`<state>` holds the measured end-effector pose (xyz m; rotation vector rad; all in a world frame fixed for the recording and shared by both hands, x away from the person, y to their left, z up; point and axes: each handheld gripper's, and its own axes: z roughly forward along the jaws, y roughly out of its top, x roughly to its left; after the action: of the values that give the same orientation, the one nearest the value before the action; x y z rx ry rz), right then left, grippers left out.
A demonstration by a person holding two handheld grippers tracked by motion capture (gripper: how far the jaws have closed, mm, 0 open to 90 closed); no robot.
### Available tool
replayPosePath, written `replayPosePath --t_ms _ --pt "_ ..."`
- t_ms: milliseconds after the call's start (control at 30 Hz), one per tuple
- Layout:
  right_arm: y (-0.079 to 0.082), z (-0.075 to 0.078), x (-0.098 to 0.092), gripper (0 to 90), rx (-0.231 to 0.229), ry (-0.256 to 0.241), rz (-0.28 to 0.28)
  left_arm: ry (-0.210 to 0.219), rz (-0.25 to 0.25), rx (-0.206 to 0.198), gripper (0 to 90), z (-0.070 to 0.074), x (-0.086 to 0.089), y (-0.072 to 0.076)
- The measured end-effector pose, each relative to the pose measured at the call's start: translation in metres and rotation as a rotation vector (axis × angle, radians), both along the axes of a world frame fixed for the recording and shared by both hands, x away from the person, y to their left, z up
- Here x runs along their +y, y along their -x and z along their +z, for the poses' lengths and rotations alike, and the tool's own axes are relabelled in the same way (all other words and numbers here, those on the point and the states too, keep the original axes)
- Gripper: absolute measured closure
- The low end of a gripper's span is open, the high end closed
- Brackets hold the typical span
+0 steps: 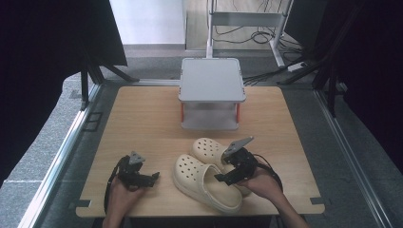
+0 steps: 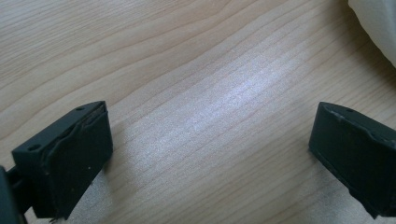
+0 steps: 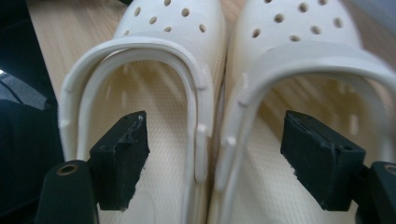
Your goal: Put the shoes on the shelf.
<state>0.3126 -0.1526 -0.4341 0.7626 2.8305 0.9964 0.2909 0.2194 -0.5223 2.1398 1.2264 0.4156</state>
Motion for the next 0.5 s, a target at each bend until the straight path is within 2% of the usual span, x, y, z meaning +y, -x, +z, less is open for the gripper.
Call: replayPosePath --t_ms 167,200,267,333,367,433,500 --pt "-0.005 -0.013 0.017 20.1 0.029 0.028 0.015 0.0 0.0 0.001 0.0 0.0 0.0 0.0" --pt "-0.007 -0.015 0.02 21.5 0.023 0.037 0.012 0.0 0.0 0.001 0.0 0.0 0.0 0.0" --pt "-0.008 -0.017 0.026 26.0 0.014 0.051 0.007 0.001 0.0 0.0 0.0 0.0 0.0 0.0" --pt "-0.009 -0.018 0.031 30.5 -0.002 0.078 -0.023 0.002 0.001 0.0 0.0 0.0 0.0 0.0" --pt "-0.011 -0.018 0.035 39.5 -0.02 0.096 -0.046 0.004 0.003 -0.001 0.0 0.0 0.0 0.0" --pt "-0.012 -0.018 0.036 39.9 -0.019 0.102 -0.054 0.002 0.002 0.0 0.0 0.0 0.0 0.0" --pt "-0.013 -0.018 0.039 44.7 -0.018 0.094 -0.053 0.002 0.001 0.0 0.0 0.0 0.0 0.0"
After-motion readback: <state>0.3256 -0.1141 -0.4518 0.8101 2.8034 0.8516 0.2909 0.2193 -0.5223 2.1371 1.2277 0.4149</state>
